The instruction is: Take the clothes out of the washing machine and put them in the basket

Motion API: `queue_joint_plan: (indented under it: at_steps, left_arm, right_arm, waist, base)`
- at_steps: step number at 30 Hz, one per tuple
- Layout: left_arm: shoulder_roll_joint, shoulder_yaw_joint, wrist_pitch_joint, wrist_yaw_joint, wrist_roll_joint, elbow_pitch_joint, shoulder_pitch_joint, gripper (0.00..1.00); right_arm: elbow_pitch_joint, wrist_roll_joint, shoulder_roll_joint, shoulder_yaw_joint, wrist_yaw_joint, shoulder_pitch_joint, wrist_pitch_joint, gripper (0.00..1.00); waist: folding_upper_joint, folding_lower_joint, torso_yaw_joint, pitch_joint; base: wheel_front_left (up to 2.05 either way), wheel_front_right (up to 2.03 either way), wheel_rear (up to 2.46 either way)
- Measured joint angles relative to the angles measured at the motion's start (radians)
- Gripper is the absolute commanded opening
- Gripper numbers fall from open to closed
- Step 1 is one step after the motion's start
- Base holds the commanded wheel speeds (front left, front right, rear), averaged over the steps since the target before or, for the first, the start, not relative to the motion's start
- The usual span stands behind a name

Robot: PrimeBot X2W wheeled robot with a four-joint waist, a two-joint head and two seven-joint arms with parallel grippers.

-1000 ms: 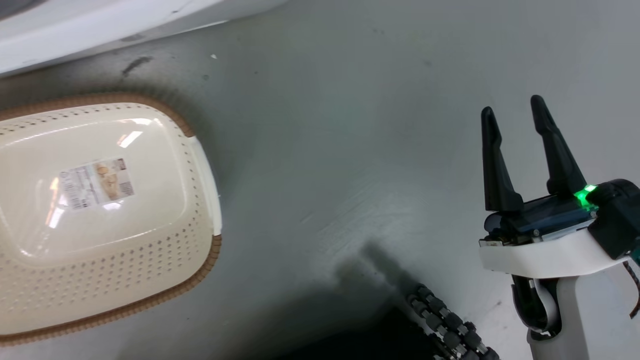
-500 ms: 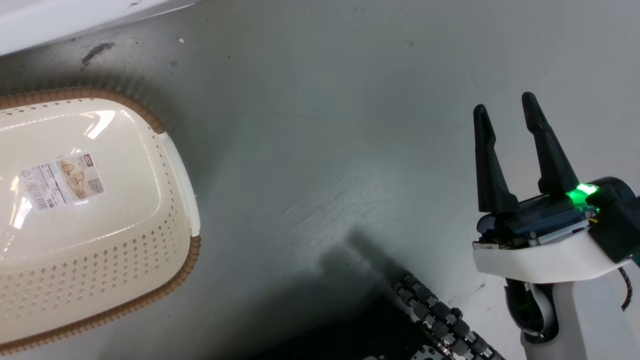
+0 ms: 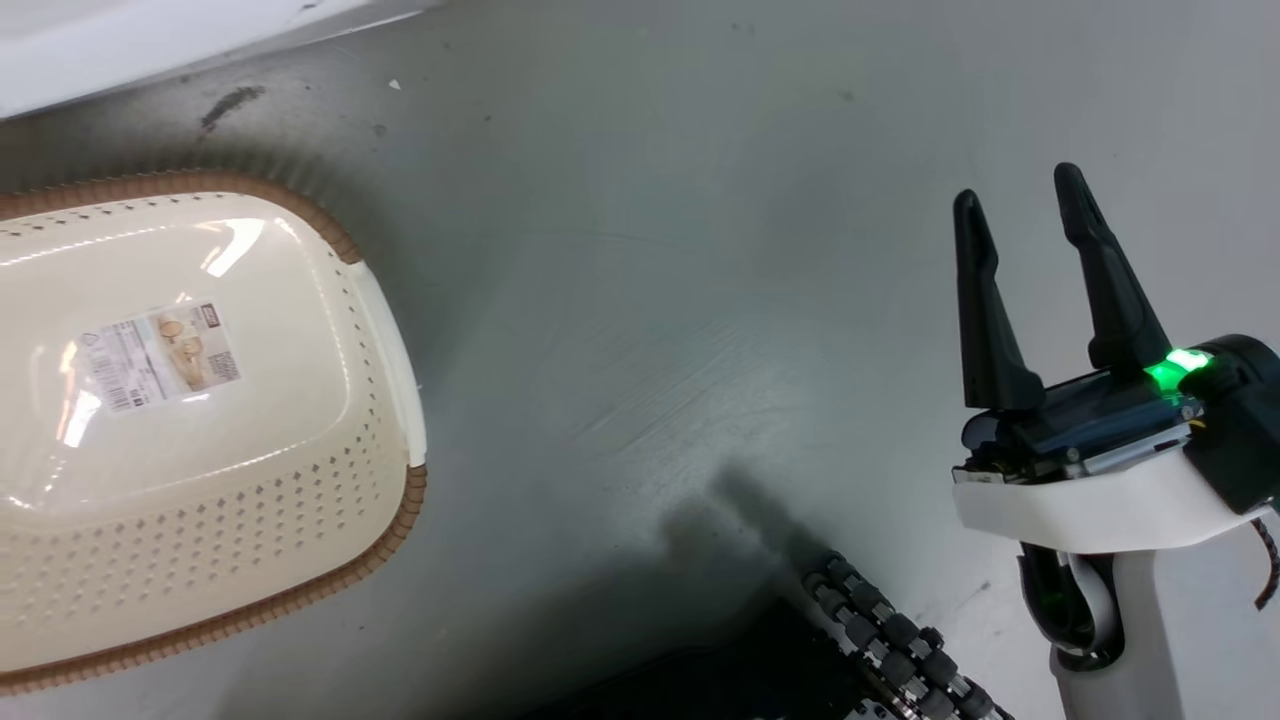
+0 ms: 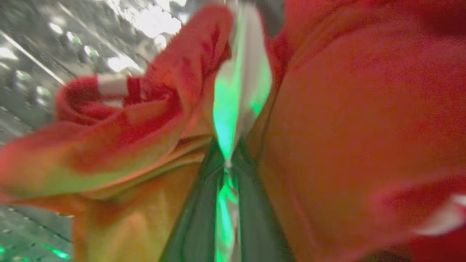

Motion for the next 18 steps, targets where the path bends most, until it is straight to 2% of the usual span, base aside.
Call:
queue_joint_plan:
  at_steps: [3, 7, 11, 18]
  left_arm:
    - [-0.023, -0.003, -0.072, -0.001, -0.008, 0.02, 0.004, 0.0]
    - [-0.056, -0.02, -0.236, -0.005, -0.019, 0.026, 0.051, 0.0]
    - [-0.114, -0.054, -0.347, -0.007, -0.075, 0.033, 0.149, 0.0]
    - [-0.151, -0.114, -0.523, -0.007, -0.161, 0.026, 0.323, 0.0]
  right_arm:
    - [0.001, 0.005, 0.0, -0.022, 0.0, -0.003, 0.0, 1.0]
    - [0.003, -0.013, 0.001, -0.038, 0.0, -0.015, 0.0, 1.0]
    - [0.006, -0.022, 0.0, -0.088, 0.0, -0.009, 0.0, 1.0]
    - [0.021, -0.087, 0.002, -0.106, 0.0, 0.025, 0.0, 1.0]
  waist:
    - [0.0, 0.0, 0.017, -0.02]
    - [0.0, 0.0, 0.038, -0.062]
    - [0.0, 0.0, 0.072, -0.111]
    - [0.0, 0.0, 0.138, -0.226]
  base:
    - [0.0, 0.0, 0.0]
    - [0.0, 0.0, 0.0]
    - [0.0, 0.0, 0.0]
    - [0.0, 0.0, 0.0]
